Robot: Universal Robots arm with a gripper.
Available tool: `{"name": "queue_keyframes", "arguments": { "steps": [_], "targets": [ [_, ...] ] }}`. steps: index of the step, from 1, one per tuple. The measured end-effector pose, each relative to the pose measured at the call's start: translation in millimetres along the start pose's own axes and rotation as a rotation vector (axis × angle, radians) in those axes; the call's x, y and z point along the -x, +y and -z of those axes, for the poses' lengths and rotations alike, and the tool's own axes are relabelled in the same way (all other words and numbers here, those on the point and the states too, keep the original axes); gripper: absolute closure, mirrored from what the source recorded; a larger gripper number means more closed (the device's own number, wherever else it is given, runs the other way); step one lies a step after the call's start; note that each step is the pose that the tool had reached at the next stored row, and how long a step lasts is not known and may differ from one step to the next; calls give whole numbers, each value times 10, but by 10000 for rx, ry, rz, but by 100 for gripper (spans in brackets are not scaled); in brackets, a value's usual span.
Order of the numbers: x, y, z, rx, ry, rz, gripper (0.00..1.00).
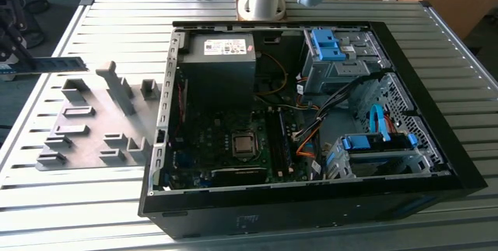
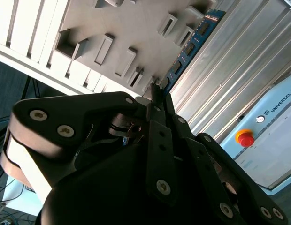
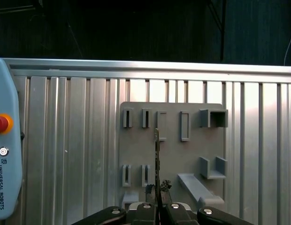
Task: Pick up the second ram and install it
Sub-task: 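Pick up the second ram and move it above second insertion slot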
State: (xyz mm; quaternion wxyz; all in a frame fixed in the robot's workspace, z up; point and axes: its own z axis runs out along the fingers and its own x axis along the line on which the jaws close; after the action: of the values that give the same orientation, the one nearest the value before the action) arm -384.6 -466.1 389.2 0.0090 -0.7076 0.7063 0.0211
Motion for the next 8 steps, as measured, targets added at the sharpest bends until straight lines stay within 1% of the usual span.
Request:
{"name": "queue_keyframes", "arguments": {
  "steps": [8],
  "targets": [
    [0, -21, 0, 0, 0, 0, 86]
  ]
}}
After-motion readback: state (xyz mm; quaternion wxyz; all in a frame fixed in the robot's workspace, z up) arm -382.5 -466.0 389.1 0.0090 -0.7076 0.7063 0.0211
